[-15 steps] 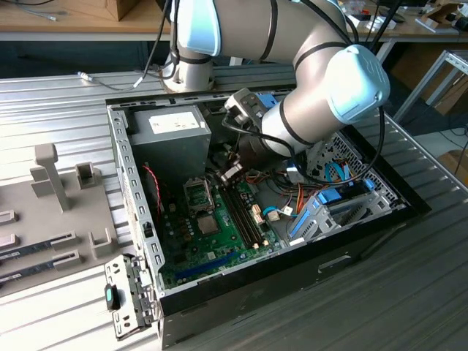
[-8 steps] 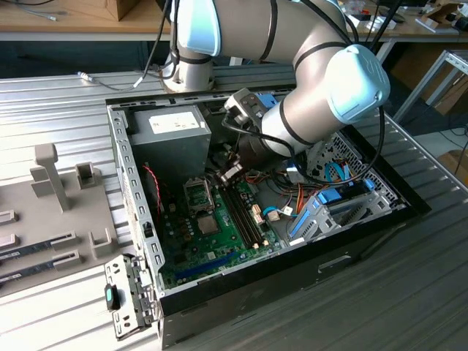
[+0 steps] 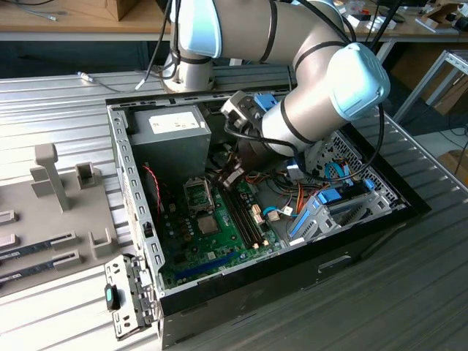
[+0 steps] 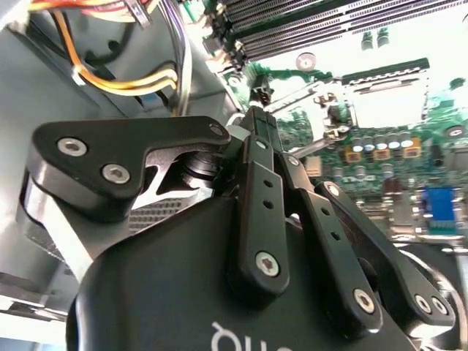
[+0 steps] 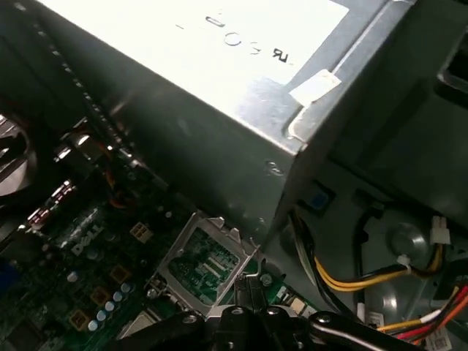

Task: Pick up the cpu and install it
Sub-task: 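Close the cpu cover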

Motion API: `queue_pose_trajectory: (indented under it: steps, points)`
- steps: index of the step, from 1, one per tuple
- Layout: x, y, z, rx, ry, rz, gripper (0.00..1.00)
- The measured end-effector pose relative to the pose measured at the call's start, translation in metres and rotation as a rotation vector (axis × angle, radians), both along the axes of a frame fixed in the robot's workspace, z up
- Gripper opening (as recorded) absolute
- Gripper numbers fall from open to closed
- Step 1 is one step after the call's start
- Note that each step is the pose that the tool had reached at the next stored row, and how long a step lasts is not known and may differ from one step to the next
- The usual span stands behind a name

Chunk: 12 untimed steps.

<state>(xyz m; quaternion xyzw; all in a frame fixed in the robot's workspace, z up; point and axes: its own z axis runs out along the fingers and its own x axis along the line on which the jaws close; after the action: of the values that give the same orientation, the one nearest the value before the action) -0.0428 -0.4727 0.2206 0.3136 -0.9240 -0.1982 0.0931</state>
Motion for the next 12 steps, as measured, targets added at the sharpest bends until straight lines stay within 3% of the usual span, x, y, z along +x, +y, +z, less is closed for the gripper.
queue_pose_trajectory:
  steps: [2, 6, 7, 8, 9, 10, 12]
  points:
    - [0.0000, 0.0000, -0.0001, 0.0002, -0.0001, 0.036, 0.11]
    - [0.0001, 0.0001, -0.0002, -0.0015, -0.0012, 0.037, 0.11]
    - [0.0001, 0.0001, -0.0002, -0.0048, -0.0098, 0.037, 0.11]
    - [-0.0004, 0.0000, -0.0001, -0.0105, -0.0354, 0.037, 0.11]
    - [-0.0007, 0.0000, -0.0002, -0.0141, -0.0514, 0.037, 0.11]
    - [-0.0012, 0.0000, -0.0002, -0.0201, -0.0758, 0.037, 0.11]
    - [-0.0024, 0.0000, -0.0002, -0.0320, -0.1036, 0.037, 0.11]
